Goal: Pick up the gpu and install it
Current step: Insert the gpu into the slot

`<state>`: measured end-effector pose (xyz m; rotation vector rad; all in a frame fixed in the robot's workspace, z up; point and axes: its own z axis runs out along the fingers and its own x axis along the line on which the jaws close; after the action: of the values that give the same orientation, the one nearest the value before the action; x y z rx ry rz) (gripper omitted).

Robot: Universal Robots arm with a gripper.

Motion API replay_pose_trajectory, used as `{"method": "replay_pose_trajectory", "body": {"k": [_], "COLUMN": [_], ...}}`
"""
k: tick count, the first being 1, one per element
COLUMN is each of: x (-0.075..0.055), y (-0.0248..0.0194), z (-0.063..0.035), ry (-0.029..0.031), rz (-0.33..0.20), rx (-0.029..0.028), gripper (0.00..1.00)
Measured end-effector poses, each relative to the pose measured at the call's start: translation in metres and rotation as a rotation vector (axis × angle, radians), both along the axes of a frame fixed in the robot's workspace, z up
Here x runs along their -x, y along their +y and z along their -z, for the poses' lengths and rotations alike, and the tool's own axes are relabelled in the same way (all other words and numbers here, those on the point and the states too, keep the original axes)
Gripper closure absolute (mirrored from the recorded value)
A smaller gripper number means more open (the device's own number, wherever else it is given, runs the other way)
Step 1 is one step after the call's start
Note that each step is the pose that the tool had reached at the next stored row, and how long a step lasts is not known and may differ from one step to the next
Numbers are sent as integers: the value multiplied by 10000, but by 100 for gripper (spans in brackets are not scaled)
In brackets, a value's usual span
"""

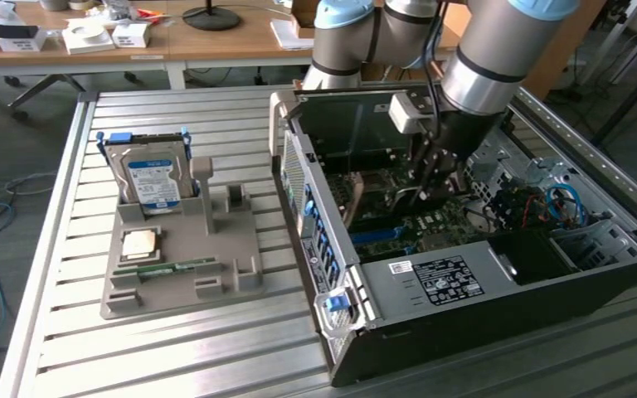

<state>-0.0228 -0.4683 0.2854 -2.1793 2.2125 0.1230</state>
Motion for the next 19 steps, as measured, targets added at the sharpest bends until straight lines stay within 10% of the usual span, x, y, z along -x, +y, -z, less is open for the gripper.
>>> {"method": "replay_pose_trajectory", "body": {"k": [19], "x": [124], "y": [-54], "z": [2], "ry": [-3], "rz": [2], "rx": [-1], "gripper": [73]}}
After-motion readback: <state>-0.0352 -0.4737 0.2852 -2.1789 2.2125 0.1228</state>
